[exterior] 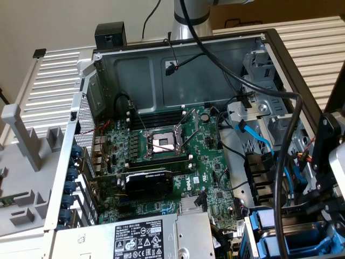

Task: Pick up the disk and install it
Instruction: 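Insert the first disk wire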

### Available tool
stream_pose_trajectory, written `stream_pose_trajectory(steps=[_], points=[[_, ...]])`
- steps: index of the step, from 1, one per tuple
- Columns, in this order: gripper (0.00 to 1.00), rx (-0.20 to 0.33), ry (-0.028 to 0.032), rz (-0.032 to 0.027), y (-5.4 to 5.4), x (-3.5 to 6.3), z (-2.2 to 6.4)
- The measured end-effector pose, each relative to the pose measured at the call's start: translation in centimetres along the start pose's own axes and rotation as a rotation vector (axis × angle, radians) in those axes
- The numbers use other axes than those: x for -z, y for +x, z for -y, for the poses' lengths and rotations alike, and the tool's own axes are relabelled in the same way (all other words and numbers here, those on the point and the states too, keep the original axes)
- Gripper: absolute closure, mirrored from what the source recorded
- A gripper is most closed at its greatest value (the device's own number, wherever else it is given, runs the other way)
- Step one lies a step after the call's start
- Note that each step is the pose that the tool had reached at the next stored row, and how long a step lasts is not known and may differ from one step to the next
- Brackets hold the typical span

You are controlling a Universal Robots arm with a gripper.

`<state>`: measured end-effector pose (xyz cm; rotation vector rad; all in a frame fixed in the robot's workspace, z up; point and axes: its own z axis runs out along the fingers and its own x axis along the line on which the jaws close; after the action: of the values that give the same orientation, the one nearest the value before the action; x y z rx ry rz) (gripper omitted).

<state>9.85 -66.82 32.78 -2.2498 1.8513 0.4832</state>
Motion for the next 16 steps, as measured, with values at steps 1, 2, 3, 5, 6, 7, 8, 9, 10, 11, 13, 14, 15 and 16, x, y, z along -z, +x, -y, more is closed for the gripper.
stream_pose_trajectory(steps=[1, 2, 3, 5, 6, 7, 8, 9, 10, 11, 13, 14, 15, 16], points=[[0.83, 0.0, 0.0002, 0.0, 0.0, 0.0, -0.01], [0.83, -0.001, 0.0003, 0.0001, 0.0, 0.0, -0.01], [0.83, -0.001, 0.0003, 0.0001, -0.01, 0.01, -0.01], [0.83, -0.001, 0.0005, 0.0002, -0.02, 0.03, -0.04], [0.83, -0.001, 0.0006, 0.0, -0.04, 0.04, -0.07], [0.83, -0.001, 0.0005, 0.0001, -0.05, 0.05, -0.1], [0.83, -0.001, 0.0006, 0.0001, -0.07, 0.07, -0.13], [0.83, -0.001, 0.0005, -0.0001, -0.09, 0.12, -0.15], [0.83, -0.001, 0.0005, -0.0001, -0.14, 0.19, -0.17], [0.83, -0.001, 0.0006, -0.0001, -0.19, 0.28, -0.2], [0.83, -0.001, 0.0007, 0.0001, -0.32, 0.49, -0.25], [0.83, -0.001, 0.0008, 0.0, -0.41, 0.63, -0.29], [0.83, -0.001, 0.001, 0.0, -0.52, 0.77, -0.33], [0.83, -0.001, 0.0013, 0.0001, -0.64, 0.9, -0.39]])
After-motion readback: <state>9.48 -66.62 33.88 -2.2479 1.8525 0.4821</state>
